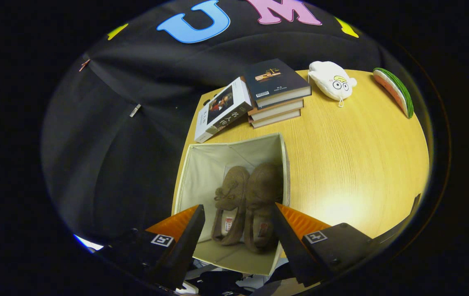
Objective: Open the storage box then place both shoes into the box .Put the left shoe in first, then the right shoe, with the right side of both shoes facing outward in a uniform manner.
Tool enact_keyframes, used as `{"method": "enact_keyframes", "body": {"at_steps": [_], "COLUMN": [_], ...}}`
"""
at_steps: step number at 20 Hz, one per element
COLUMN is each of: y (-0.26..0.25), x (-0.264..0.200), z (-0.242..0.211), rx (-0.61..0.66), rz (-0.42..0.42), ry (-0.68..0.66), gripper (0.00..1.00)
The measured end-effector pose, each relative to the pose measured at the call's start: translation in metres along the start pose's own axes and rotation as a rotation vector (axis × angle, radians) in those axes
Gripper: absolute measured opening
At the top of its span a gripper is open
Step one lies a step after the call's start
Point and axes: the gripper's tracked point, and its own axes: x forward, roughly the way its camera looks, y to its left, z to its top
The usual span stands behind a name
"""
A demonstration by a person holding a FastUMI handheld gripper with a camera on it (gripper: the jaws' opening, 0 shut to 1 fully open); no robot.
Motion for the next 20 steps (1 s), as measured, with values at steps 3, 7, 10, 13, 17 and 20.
{"method": "enact_keyframes", "body": {"at_steps": [3, 7, 10, 13, 17, 20], "y": [-0.002, -0.018, -0.041, -0.069, -0.098, -0.121], "x": [-0.014, -0.037, -0.058, -0.080, -0.120, -0.153], "z": [0.024, 0.060, 0.085, 0.107, 0.130, 0.147], "rx": [-0.036, -0.160, -0.223, -0.248, -0.257, -0.238], "rz": [0.013, 0.003, -0.035, -0.078, -0.105, -0.113], "ry": [-0.093, -0.251, -0.350, -0.420, -0.503, -0.566], "gripper": [0.99, 0.98, 0.99, 0.98, 0.98, 0.98]}}
